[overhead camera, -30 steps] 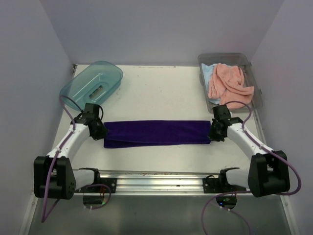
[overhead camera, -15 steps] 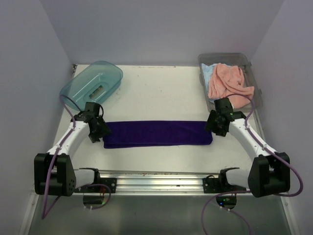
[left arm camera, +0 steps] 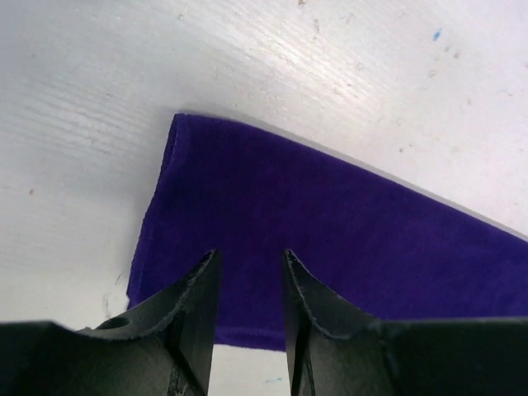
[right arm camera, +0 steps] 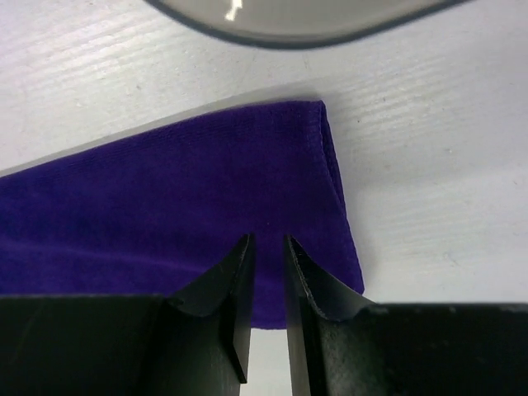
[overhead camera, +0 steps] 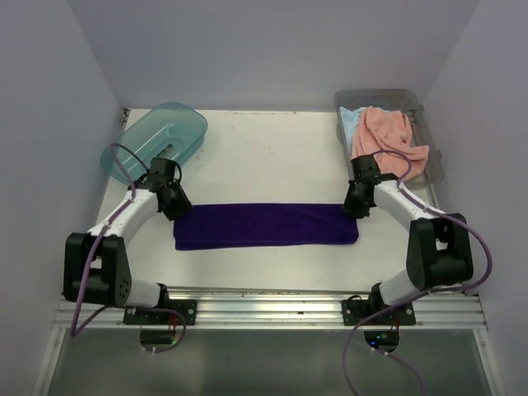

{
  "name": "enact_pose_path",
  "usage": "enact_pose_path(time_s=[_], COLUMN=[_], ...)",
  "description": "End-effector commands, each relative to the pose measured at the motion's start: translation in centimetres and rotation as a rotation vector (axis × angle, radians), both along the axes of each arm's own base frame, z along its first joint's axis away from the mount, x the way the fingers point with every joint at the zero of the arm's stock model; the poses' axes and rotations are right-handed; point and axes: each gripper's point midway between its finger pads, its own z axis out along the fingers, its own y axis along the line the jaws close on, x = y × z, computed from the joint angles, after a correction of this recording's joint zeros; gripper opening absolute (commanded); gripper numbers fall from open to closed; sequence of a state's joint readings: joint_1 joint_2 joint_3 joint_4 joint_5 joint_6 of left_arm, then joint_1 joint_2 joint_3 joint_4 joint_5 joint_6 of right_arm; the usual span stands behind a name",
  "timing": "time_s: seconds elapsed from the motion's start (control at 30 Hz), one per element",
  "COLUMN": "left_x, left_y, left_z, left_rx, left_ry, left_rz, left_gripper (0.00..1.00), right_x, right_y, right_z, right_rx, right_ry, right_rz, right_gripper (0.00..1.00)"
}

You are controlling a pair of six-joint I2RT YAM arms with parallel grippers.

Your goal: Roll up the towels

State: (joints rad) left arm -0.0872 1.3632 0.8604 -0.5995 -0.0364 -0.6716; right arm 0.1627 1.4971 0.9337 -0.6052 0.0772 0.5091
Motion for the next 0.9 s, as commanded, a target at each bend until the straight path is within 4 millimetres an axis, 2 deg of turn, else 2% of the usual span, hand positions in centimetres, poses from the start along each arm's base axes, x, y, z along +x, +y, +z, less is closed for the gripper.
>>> enact_pose_path(time_s=[0.0, 0.2, 0.3, 0.43, 0.67, 0.8, 0.87], left_x=[2.2, -0.3, -1.8, -3.5, -4.4, -3.8, -4.2], left_y=[-0.3, 0.1, 0.5, 1.1, 1.6, 1.7, 2.3], left_z=[-0.9, -4.6, -5.6, -6.1, -4.7, -2.1, -1.0], left_rx=[0.0, 0.02, 0.039, 0.063, 0.086, 0.089, 0.119], left_ry=[-0.024, 0.09, 0.133, 0.178, 0.172, 0.111, 0.107], left_rz=[-0.019, -0.013, -0.01, -0.006, -0.019, -0.012, 0.014], left_gripper=[0.38, 0.38, 0.38, 0.38, 0.39, 0.43, 0.47], right_x=[3.0, 2.2, 1.2, -1.1, -4.6, -5.2, -5.0], right_y=[0.7, 0.5, 0.4, 0.2, 0.6, 0.3, -0.1], right_z=[0.2, -2.9, -4.0, -5.1, -5.5, -3.7, -2.7], right_rx=[0.021, 0.004, 0.007, 0.008, 0.06, 0.06, 0.039], right_ry=[-0.051, 0.02, 0.048, 0.09, 0.119, 0.074, 0.045], right_rz=[0.024, 0.027, 0.02, 0.009, -0.009, -0.013, -0.016], right_gripper=[0.23, 0.22, 0.21, 0.21, 0.21, 0.22, 0.24])
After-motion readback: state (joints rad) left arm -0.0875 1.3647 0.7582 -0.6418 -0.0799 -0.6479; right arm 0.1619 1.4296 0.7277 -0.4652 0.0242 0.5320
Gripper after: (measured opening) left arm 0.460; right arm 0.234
